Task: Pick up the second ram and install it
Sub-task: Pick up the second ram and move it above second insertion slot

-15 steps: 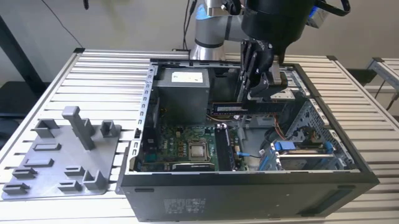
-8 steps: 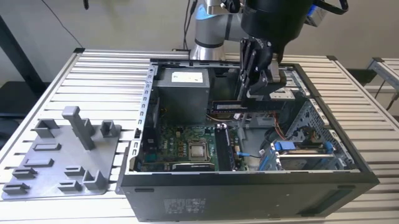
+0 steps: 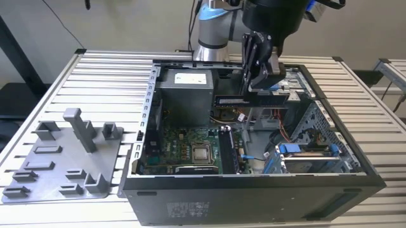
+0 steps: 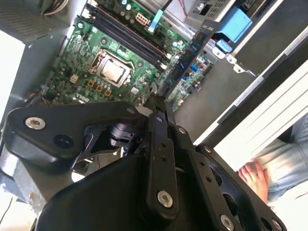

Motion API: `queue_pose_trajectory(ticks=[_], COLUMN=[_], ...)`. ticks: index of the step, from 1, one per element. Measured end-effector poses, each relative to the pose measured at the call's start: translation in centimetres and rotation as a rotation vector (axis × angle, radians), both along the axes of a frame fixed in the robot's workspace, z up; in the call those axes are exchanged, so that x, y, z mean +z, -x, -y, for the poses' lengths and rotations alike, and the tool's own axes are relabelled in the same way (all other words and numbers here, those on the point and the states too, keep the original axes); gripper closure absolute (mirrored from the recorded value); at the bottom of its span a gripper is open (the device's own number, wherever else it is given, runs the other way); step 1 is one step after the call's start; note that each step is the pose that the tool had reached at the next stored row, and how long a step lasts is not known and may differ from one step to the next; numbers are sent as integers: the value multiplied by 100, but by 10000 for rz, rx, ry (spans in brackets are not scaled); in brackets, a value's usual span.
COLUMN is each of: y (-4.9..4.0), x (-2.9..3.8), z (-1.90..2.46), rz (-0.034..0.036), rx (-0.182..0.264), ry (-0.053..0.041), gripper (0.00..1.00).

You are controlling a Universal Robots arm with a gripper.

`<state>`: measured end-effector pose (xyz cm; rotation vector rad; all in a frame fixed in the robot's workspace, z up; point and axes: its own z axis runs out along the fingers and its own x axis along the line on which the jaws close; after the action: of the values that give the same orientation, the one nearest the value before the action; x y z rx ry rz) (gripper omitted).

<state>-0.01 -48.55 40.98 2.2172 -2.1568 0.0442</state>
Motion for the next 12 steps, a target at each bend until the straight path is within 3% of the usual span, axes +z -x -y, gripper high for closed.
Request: queue_pose_trajectory(ticks=[7, 12], y=[0, 0], x=[0, 0], z=[-151, -233], rz=[0, 2], rx=[-6, -11], ry=[-32, -151], gripper=[87, 87])
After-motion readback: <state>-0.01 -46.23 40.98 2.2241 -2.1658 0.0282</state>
